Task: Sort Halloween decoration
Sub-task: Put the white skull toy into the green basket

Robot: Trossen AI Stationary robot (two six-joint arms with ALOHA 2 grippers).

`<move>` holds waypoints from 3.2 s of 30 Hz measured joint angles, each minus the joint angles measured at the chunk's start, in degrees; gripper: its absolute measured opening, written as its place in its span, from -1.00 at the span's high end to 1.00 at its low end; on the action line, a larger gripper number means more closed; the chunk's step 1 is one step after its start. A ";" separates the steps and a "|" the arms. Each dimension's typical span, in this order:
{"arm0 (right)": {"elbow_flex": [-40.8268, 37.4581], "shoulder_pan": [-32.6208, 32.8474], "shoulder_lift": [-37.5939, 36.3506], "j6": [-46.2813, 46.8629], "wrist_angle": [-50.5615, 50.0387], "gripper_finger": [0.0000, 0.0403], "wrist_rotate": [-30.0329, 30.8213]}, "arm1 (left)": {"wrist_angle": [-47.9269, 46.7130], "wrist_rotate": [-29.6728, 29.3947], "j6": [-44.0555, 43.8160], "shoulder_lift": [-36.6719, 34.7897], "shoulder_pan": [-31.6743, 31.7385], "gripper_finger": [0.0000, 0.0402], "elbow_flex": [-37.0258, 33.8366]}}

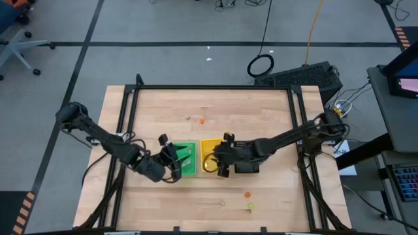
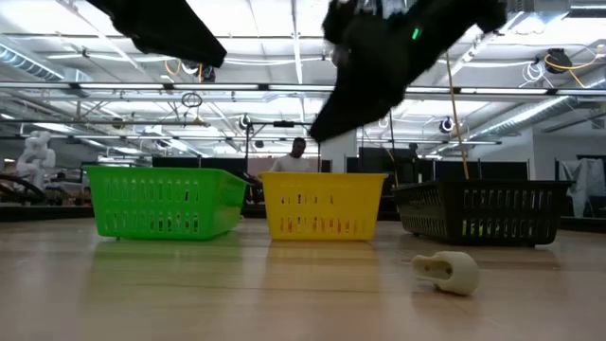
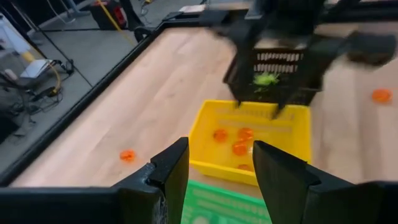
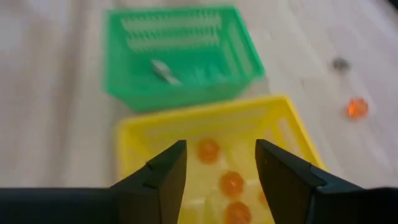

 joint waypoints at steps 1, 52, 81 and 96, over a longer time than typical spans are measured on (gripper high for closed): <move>0.00 0.94 -1.07 -0.23 0.16 0.12 0.02 | -1.00 0.26 0.54 -0.12 0.79 0.11 0.48; 0.00 19.29 3.27 -2.18 10.41 0.12 11.98 | 13.89 49.60 19.15 8.26 58.42 0.11 -11.26; 0.00 19.29 3.27 -0.85 10.69 0.12 12.07 | 38.45 45.26 22.22 13.39 58.18 -0.21 -22.28; 0.00 19.29 3.27 -1.68 10.69 0.12 12.08 | 47.89 45.92 20.54 23.03 58.18 -0.21 -22.24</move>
